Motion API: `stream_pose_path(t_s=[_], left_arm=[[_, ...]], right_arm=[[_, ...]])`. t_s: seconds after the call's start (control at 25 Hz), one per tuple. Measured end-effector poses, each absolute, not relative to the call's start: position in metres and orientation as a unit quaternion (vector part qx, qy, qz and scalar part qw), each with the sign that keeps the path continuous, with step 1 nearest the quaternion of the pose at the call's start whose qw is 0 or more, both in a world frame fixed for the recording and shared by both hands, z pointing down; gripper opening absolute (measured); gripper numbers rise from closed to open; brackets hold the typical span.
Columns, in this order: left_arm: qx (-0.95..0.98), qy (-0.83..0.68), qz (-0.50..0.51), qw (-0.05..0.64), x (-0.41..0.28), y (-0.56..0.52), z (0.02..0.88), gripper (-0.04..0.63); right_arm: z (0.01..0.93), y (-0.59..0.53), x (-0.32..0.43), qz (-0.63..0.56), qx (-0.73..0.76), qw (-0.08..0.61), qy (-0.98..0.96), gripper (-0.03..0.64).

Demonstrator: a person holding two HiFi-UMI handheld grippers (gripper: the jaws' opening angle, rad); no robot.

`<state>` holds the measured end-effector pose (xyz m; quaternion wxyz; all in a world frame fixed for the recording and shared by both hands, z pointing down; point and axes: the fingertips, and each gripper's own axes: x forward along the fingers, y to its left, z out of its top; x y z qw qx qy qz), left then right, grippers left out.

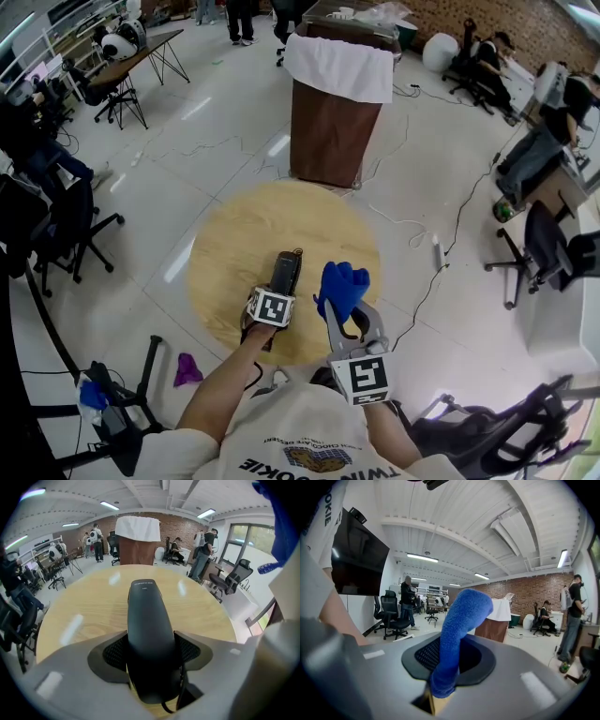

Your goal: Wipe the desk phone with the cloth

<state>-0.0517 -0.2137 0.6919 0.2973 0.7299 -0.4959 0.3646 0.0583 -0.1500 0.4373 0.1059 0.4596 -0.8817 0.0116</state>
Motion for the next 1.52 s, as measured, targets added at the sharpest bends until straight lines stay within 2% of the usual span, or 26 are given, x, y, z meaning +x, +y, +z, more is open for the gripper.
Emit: stream_pose_path(t_s=[0.28, 0.48, 0.6, 1.04, 1.52], left_arm=[[0.743, -0.479, 0.277, 0.377, -0.051, -0.209, 0.683, 0.277], [0.754, -0.468, 0.208, 0.411, -0.053, -0.201, 0.671, 0.275], [0.755, -0.464, 0.205, 0.417, -0.054, -0.195, 0.673, 0.275], [0.734, -0.485, 0.389, 0.274, -0.063, -0.207, 0.692, 0.289], [0.724, -0.481, 0.430, 0.245, -0.052, -0.228, 0.689, 0.297]], right_arm=[[0.436, -0.147, 0.055, 0.011, 0.456, 0.109, -0.883, 0.066], [0.436, -0.145, 0.049, 0.009, 0.452, 0.106, -0.886, 0.066], [0.437, -0.144, 0.045, 0.009, 0.450, 0.105, -0.887, 0.066], [0.440, -0.141, 0.043, 0.011, 0.450, 0.111, -0.886, 0.066], [0.443, -0.147, 0.054, 0.017, 0.457, 0.114, -0.882, 0.066]])
